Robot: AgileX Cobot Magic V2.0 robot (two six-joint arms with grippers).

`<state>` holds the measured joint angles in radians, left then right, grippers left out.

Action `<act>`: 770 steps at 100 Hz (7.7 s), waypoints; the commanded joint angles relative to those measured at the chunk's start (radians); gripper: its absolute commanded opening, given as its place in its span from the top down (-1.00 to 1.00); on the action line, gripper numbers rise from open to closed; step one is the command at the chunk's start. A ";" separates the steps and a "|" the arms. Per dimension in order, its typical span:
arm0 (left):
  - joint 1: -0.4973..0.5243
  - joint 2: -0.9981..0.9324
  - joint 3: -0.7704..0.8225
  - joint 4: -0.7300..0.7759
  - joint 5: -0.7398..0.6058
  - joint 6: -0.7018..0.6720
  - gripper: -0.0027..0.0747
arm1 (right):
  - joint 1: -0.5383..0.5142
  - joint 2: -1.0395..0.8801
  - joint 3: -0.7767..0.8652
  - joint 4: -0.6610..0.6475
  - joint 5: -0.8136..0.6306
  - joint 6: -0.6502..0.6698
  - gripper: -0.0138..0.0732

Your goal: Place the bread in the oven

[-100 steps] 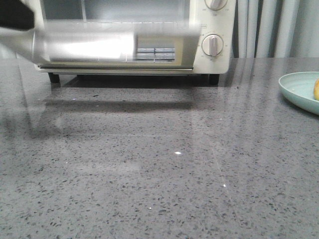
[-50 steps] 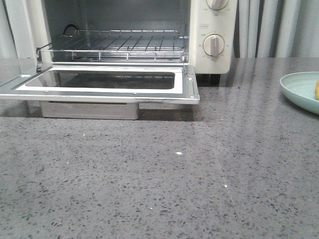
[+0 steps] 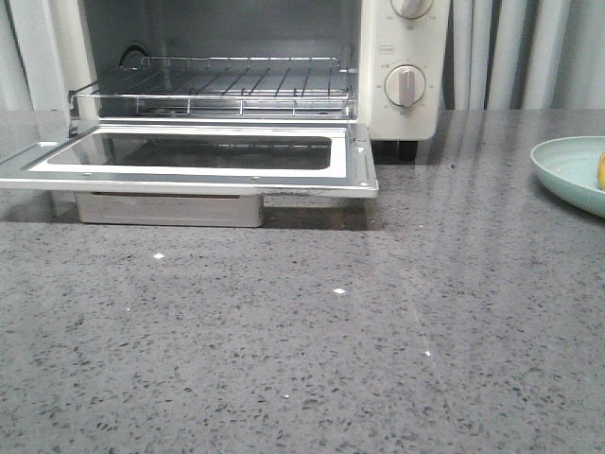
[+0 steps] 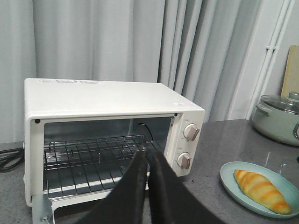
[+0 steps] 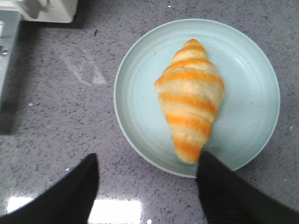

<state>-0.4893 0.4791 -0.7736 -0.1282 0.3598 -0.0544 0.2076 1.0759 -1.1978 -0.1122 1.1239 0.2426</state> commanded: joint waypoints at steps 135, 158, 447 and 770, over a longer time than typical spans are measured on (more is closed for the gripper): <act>-0.008 -0.001 -0.035 0.036 -0.009 -0.015 0.99 | -0.146 0.500 -0.118 -0.088 -0.139 -0.004 0.72; 0.002 -0.065 -0.040 0.121 0.002 -0.075 0.99 | -0.146 0.464 -0.118 -0.088 -0.118 -0.004 0.85; 0.292 -0.245 -0.022 0.306 0.255 -0.206 0.99 | 0.530 0.919 -0.852 -0.482 -0.399 -0.325 0.85; 0.303 -0.507 0.668 0.204 -0.196 -0.206 0.99 | 0.737 0.378 -0.648 -0.377 0.184 -0.212 0.85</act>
<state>-0.1873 -0.0030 -0.0784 0.0826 0.2484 -0.2546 0.9532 1.4977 -1.8245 -0.4558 1.2671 0.0252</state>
